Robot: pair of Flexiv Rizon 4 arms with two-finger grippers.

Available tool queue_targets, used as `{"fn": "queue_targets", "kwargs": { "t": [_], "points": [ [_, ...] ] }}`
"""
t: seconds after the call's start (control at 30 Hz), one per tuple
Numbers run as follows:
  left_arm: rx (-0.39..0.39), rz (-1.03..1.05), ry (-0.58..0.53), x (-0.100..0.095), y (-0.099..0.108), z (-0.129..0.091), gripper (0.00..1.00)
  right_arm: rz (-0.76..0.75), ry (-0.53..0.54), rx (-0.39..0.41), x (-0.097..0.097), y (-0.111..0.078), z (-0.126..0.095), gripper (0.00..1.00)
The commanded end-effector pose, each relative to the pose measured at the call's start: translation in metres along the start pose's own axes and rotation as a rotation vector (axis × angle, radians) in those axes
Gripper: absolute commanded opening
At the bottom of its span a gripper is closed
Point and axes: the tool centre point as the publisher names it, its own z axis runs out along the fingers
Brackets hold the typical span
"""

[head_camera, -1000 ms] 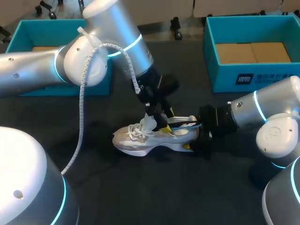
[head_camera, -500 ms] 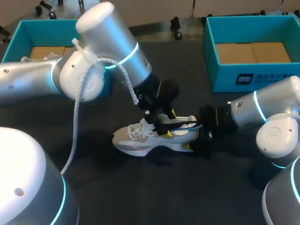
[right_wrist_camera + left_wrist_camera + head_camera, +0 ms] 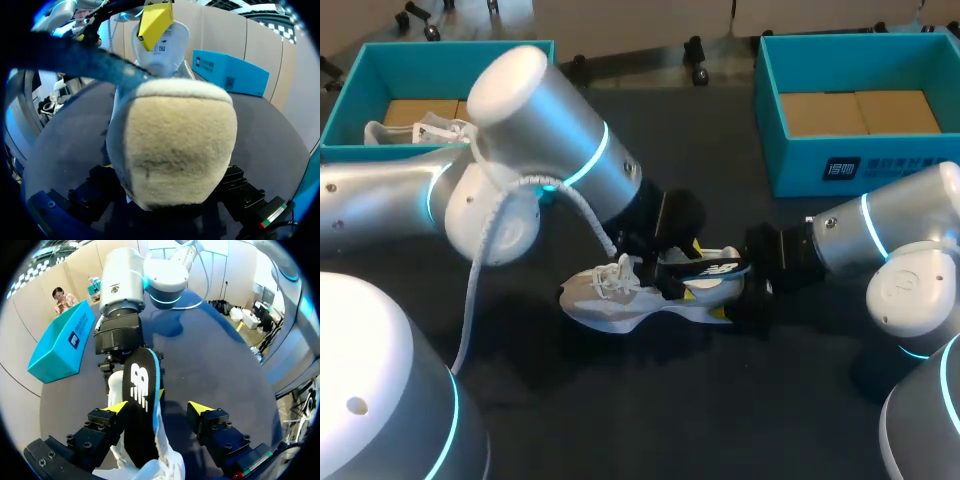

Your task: Take the shoe out of the shoebox, open the shoe tongue, remove and reinsert the insole, then place the shoe into the shoebox

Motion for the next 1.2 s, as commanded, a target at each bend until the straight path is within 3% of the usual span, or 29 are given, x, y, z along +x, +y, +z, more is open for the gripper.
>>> {"fn": "queue_targets", "kwargs": {
  "t": [0.03,1.2],
  "points": [
    [0.004,0.001,-0.052,0.005,0.0,0.008,0.75,0.0,-0.002,0.002,0.001,-0.001,0.003,0.0],
    [-0.017,0.011,-0.186,-0.031,0.0,0.03,0.63,0.0,-0.002,0.002,0.001,-0.001,0.003,0.0]
  ]
}}
